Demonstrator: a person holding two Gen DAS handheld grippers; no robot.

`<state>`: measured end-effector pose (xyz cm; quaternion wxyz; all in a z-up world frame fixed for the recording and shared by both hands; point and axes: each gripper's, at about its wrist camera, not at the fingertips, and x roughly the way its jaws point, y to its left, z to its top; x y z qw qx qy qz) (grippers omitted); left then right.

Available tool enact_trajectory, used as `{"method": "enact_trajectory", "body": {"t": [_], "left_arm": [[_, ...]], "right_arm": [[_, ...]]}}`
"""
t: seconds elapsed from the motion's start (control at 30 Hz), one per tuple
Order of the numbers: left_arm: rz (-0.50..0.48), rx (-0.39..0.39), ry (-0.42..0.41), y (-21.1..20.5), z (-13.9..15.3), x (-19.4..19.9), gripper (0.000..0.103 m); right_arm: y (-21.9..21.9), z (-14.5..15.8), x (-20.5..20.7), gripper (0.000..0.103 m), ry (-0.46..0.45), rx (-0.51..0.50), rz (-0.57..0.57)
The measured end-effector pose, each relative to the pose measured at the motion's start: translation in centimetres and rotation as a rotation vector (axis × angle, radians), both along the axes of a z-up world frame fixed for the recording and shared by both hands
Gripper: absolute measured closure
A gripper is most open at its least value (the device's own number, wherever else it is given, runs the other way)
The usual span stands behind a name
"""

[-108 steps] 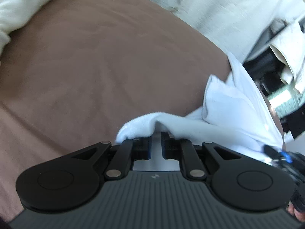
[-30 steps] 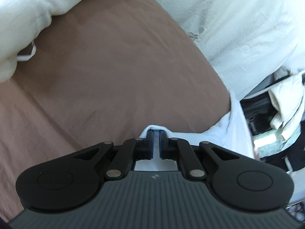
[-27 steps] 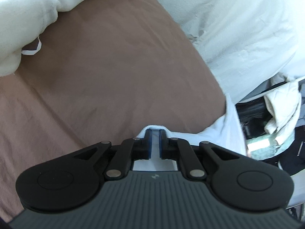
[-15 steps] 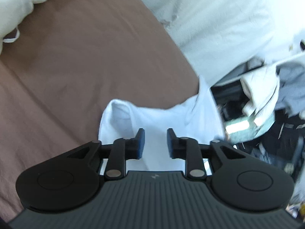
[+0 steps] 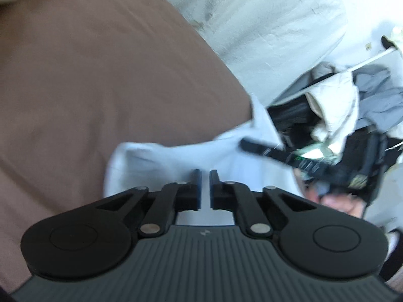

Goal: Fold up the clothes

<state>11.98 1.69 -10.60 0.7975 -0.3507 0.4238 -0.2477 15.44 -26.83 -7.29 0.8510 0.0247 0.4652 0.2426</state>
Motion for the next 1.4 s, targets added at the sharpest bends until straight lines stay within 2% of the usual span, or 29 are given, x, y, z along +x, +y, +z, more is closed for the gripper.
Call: {"method": "enact_trajectory", "body": {"t": [0.03,0.13,0.17,0.2,0.27,0.3,0.33,0.43,0.47,0.53,0.57,0.6,0.67,0.73,0.77,0.87,0.9,0.93,1.03,1.13,1.23,1.3,1.33,1.37,1.4], "left_arm": [[0.025,0.020,-0.013,0.3,0.4,-0.1,0.098],[0.081,0.051,-0.038,1.3,1.2,-0.3,0.098],[0.087,0.055,-0.034,1.2,1.0,-0.1,0.098],[0.091,0.049,-0.022,1.4,0.7,-0.2,0.098],[0.098,0.035,0.001,1.7,0.1,-0.2,0.095],[0.092,0.009,0.020,1.8,-0.4,-0.2,0.094],[0.086,-0.019,0.039,1.9,-0.9,-0.2,0.090],[0.089,-0.098,0.084,1.9,-2.2,0.1,0.072],[0.099,-0.108,0.083,1.8,-2.6,0.3,0.068],[0.111,-0.120,0.068,1.8,-2.8,1.0,0.069],[0.096,-0.105,0.050,1.4,-2.8,1.4,0.089],[0.081,-0.083,0.030,1.0,-2.7,1.8,0.101],[0.054,0.149,-0.053,-0.3,-0.6,2.0,0.103],[0.116,0.289,-0.188,-0.2,1.9,1.0,0.103],[0.144,0.268,-0.193,0.7,2.5,0.9,0.103],[0.213,0.156,-0.119,3.5,1.6,1.3,0.103],[0.218,0.152,-0.085,3.9,0.9,1.3,0.103],[0.203,0.115,-0.044,4.1,0.2,1.2,0.103],[0.153,0.015,0.040,3.7,-0.9,1.1,0.103],[0.087,0.059,0.042,2.3,-0.3,1.0,0.102],[0.045,0.083,0.062,1.4,-0.4,0.6,0.101],[0.029,0.076,0.094,1.1,-0.7,0.6,0.096],[0.011,0.074,0.108,0.9,-0.9,0.6,0.088],[-0.011,0.082,0.123,0.7,-1.0,0.6,0.071],[-0.024,0.097,0.140,0.5,-1.2,0.7,0.063]], "right_arm": [[0.4,0.7,0.3,0.093,-0.045,-0.023,0.015],[1.1,1.7,2.4,0.093,-0.073,-0.011,-0.006],[1.1,1.6,3.1,0.092,-0.050,0.006,-0.026],[1.2,1.4,3.9,0.085,-0.027,0.023,-0.047],[1.4,0.4,4.7,0.084,0.048,0.053,-0.105],[1.2,0.2,4.6,0.080,0.053,0.069,-0.121],[0.9,0.2,4.3,0.073,0.051,0.087,-0.132],[-0.8,0.7,2.6,0.062,0.018,0.141,-0.201],[-1.9,1.2,1.8,0.061,0.021,0.167,-0.215],[-4.1,2.1,-1.1,0.060,0.003,0.182,-0.225],[-5.2,2.5,-2.5,0.059,-0.006,0.190,-0.231],[-6.3,3.0,-4.0,0.056,-0.015,0.197,-0.236],[-8.2,3.0,-7.6,0.055,-0.029,0.194,-0.259],[-9.8,2.5,-11.3,0.055,-0.025,0.174,-0.299],[-10.6,2.2,-13.2,0.055,-0.023,0.163,-0.319],[-12.4,0.8,-18.9,0.055,0.027,0.086,-0.397],[-12.8,0.5,-20.6,0.055,0.037,0.059,-0.425],[-13.2,0.2,-22.3,0.055,0.046,0.033,-0.453],[-13.8,0.0,-25.7,0.055,0.078,0.047,-0.499],[-14.4,-0.2,-29.0,0.055,0.111,0.062,-0.544],[-14.1,-1.1,-29.4,0.054,0.261,0.090,-0.621],[-13.9,-2.5,-30.1,0.054,0.294,0.196,-0.663],[-13.9,-2.5,-30.0,0.054,0.280,0.209,-0.666],[-13.9,-2.5,-29.9,0.054,0.266,0.222,-0.668],[-13.8,-2.5,-29.9,0.054,0.252,0.235,-0.671]]}}
